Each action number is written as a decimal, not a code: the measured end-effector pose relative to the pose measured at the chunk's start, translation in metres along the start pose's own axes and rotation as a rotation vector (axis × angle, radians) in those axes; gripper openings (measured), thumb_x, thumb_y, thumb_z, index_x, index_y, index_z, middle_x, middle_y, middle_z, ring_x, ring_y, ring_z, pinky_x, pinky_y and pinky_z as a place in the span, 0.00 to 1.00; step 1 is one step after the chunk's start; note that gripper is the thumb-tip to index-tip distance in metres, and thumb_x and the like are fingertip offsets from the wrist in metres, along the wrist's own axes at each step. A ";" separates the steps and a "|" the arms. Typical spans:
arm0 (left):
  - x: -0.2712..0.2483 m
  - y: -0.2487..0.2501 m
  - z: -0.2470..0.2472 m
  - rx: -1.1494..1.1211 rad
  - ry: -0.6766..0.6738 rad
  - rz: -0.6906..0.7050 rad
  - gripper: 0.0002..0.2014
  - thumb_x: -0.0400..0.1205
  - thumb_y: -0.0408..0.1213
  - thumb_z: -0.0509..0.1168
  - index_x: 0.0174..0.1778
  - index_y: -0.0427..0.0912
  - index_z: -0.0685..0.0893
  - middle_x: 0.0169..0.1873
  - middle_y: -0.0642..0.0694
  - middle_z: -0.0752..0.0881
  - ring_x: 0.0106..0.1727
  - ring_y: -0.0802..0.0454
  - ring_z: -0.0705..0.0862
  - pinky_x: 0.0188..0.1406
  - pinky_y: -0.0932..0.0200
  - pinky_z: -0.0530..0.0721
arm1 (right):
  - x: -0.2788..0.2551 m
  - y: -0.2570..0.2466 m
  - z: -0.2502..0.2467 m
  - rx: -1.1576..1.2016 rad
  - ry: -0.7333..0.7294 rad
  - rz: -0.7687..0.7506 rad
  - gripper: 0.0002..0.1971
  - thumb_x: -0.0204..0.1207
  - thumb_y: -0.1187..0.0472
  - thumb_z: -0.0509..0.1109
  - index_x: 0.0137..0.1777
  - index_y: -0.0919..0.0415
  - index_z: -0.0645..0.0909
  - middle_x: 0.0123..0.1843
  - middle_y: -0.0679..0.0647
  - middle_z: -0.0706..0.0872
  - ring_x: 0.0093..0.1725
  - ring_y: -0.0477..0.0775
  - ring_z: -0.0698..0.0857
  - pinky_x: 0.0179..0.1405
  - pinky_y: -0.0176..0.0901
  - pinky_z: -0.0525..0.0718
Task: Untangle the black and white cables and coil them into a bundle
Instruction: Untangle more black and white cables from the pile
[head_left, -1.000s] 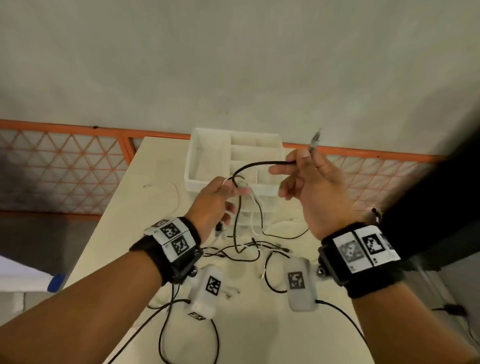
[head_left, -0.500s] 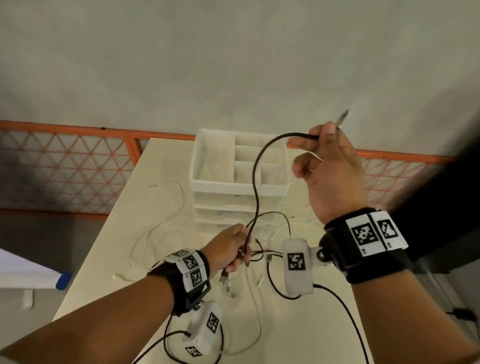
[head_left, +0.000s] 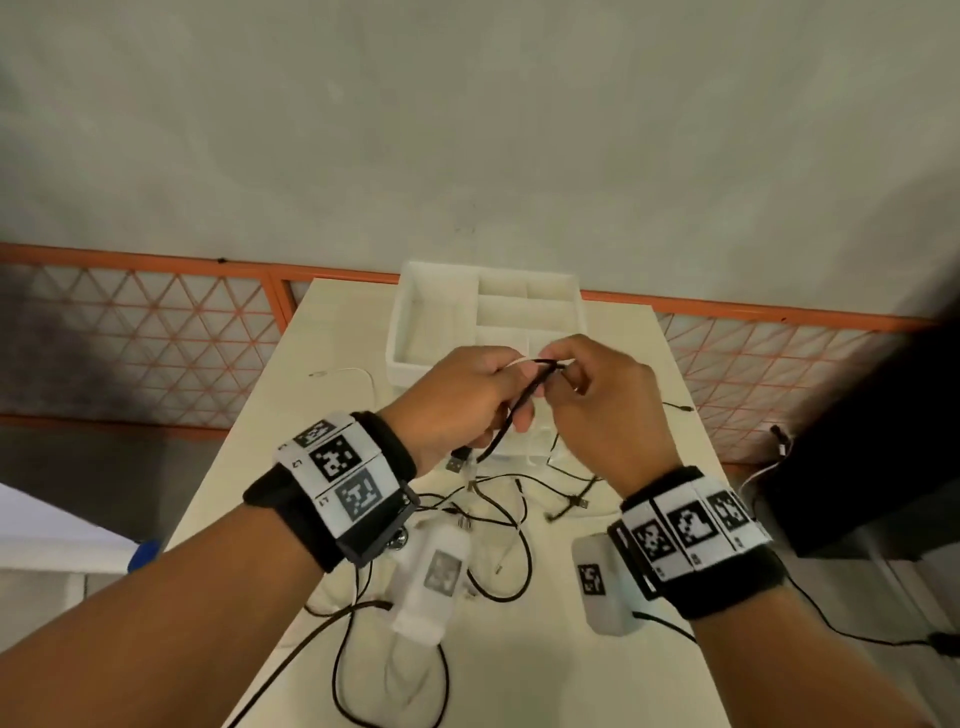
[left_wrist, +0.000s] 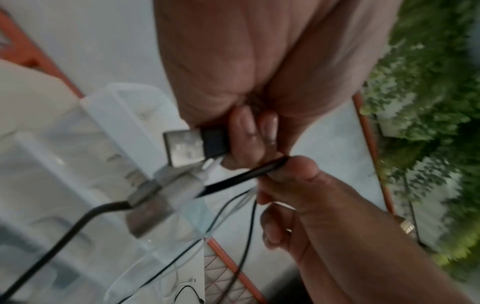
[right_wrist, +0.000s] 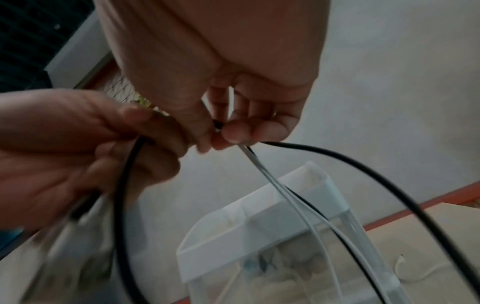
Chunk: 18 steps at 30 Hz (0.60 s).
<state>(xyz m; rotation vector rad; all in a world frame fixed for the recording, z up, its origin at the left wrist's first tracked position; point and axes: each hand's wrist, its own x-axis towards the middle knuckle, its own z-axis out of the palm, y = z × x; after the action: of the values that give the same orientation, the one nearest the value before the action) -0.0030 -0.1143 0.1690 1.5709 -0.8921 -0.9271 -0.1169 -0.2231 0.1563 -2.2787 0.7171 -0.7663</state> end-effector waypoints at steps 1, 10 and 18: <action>-0.001 -0.005 -0.003 0.012 0.013 0.007 0.15 0.90 0.42 0.56 0.40 0.41 0.80 0.25 0.47 0.81 0.24 0.53 0.65 0.22 0.60 0.62 | 0.004 0.001 -0.004 0.007 0.044 0.028 0.03 0.77 0.57 0.75 0.48 0.49 0.89 0.29 0.43 0.84 0.28 0.42 0.80 0.31 0.37 0.74; -0.019 -0.108 -0.034 0.119 0.237 -0.331 0.14 0.89 0.38 0.53 0.43 0.37 0.79 0.23 0.49 0.76 0.25 0.54 0.67 0.22 0.62 0.63 | 0.051 0.015 -0.050 0.239 0.416 0.207 0.17 0.78 0.58 0.65 0.35 0.33 0.85 0.40 0.46 0.93 0.35 0.58 0.91 0.36 0.52 0.85; -0.023 -0.093 -0.046 -0.053 0.265 -0.436 0.14 0.90 0.37 0.53 0.44 0.35 0.78 0.19 0.48 0.72 0.16 0.57 0.62 0.12 0.67 0.58 | 0.070 0.046 -0.051 0.284 0.239 0.198 0.20 0.83 0.68 0.54 0.60 0.44 0.80 0.50 0.49 0.83 0.45 0.65 0.92 0.26 0.39 0.82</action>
<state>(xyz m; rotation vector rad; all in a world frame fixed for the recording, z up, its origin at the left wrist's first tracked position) 0.0360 -0.0596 0.0864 1.8280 -0.3401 -1.0008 -0.1169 -0.3179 0.1801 -1.8512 0.8674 -0.9871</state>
